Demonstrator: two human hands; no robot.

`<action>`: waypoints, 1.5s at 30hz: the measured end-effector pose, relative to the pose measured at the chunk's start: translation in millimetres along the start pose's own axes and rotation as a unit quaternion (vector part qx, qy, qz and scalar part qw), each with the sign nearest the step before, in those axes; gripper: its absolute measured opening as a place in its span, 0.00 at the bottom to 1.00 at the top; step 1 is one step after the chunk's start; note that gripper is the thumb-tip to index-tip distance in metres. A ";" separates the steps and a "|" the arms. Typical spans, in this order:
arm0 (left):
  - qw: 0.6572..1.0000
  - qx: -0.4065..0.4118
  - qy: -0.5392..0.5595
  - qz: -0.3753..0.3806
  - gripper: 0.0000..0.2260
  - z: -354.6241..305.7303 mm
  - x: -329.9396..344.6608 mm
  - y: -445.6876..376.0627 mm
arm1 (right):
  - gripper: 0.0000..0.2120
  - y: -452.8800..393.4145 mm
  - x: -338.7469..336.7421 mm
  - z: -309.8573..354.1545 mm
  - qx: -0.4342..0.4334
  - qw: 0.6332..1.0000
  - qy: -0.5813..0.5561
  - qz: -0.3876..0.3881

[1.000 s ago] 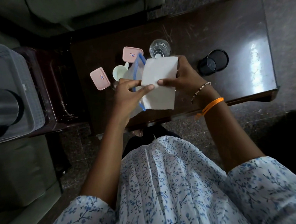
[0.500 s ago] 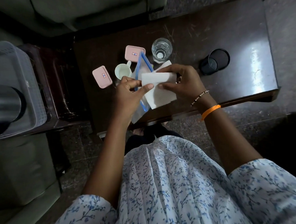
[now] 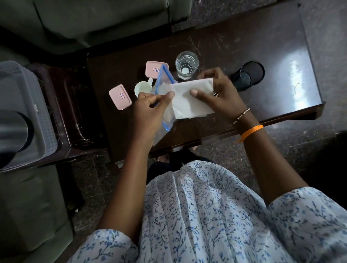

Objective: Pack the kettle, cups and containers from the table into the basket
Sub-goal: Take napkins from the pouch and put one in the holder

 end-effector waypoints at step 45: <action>0.961 0.053 -0.205 0.176 0.06 -24.7 115.6 -2.1 | 0.13 -137.6 -75.4 -201.9 0.338 0.896 0.215 -0.192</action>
Point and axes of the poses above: each hand's wrist, its own y-axis away from the middle knuckle, its own x-axis out of the palm, z = x × y, the point moved 1 cm from there along -y, towards the middle knuckle, and after that the axes turned 11 degrees about -z, right-handed, at the moved point
